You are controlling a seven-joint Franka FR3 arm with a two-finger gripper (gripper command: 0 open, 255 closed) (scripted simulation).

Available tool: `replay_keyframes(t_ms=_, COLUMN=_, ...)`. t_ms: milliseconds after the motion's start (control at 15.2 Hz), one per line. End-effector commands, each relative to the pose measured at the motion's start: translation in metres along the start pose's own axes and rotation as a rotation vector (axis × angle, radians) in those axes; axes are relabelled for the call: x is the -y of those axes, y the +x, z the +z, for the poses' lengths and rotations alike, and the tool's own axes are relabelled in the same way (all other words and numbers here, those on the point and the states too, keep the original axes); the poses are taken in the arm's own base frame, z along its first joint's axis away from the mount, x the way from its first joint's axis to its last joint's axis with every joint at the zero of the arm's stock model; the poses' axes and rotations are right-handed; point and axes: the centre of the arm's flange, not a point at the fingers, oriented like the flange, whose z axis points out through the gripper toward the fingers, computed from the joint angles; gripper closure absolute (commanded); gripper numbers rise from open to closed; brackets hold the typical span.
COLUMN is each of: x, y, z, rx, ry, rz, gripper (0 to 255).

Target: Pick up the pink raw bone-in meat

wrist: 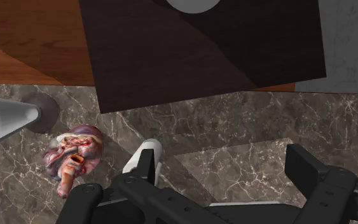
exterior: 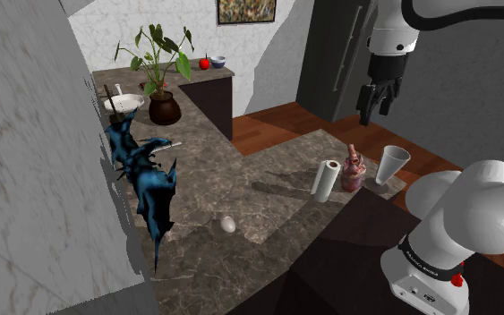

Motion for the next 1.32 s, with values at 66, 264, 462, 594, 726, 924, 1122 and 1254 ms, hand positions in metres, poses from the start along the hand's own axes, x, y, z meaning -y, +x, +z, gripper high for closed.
replay_keyframes(t_ms=66, x=-0.008, y=0.005, z=0.008, rx=-0.002, ry=0.0, rz=-0.001, gripper=0)
replay_keyframes(t_ms=264, x=-0.034, y=0.022, z=0.033, rx=-0.009, ry=0.0, rz=-0.005, gripper=0)
replay_keyframes(t_ms=462, x=-0.059, y=0.038, z=0.058, rx=-0.016, ry=0.001, rz=-0.008, gripper=0)
replay_keyframes(t_ms=594, x=-0.076, y=0.05, z=0.075, rx=-0.021, ry=0.001, rz=-0.01, gripper=0)
replay_keyframes(t_ms=726, x=-0.093, y=0.061, z=0.091, rx=-0.026, ry=0.001, rz=-0.013, gripper=0)
replay_keyframes(t_ms=924, x=-0.118, y=0.078, z=0.116, rx=-0.033, ry=0.001, rz=-0.016, gripper=0)
replay_keyframes(t_ms=1122, x=-0.143, y=0.096, z=0.14, rx=-0.04, ry=0.001, rz=-0.02, gripper=0)
replay_keyframes(t_ms=1254, x=-0.16, y=0.107, z=0.156, rx=-0.044, ry=0.001, rz=-0.022, gripper=0)
